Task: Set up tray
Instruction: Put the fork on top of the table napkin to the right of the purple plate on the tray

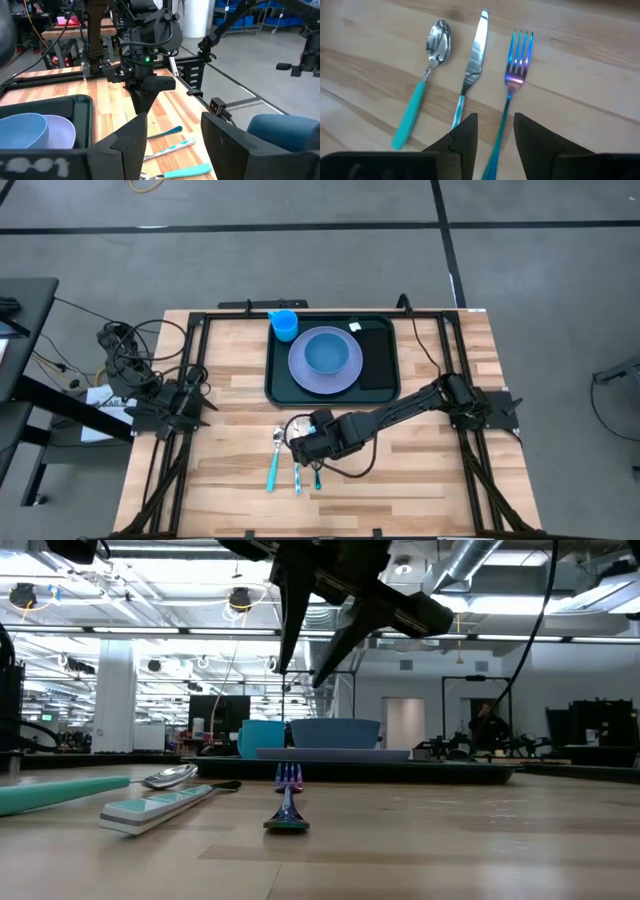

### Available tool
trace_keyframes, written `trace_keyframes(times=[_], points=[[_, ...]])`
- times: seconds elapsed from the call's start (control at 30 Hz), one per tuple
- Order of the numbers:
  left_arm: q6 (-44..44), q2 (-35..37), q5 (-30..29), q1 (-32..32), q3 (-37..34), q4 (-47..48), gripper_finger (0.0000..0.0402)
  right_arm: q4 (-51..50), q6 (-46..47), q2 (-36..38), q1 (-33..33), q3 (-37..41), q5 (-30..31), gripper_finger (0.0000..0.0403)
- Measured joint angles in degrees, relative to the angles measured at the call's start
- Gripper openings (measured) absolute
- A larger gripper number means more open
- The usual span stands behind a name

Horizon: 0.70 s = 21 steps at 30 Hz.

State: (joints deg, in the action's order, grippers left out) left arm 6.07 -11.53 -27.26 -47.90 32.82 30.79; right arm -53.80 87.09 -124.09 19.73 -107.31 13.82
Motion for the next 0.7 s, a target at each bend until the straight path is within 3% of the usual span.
trace_keyframes(times=[0.23, 0.43, 0.7], points=[[0.7, 0.0, 1.5, 0.0, 0.0, 0.2, 0.0175, 3.9, -0.5, -4.7, -0.3, -0.2, -1.8, 0.0118], [0.7, -0.1, 1.4, 0.0, 0.0, 0.3, 0.0175, 1.6, -1.6, -4.1, 0.2, -0.1, 1.2, 0.0118], [0.7, -0.1, 1.3, 0.0, 0.0, 0.2, 0.0175, 6.8, -1.6, -5.3, 0.0, 0.0, -0.5, 0.0118]])
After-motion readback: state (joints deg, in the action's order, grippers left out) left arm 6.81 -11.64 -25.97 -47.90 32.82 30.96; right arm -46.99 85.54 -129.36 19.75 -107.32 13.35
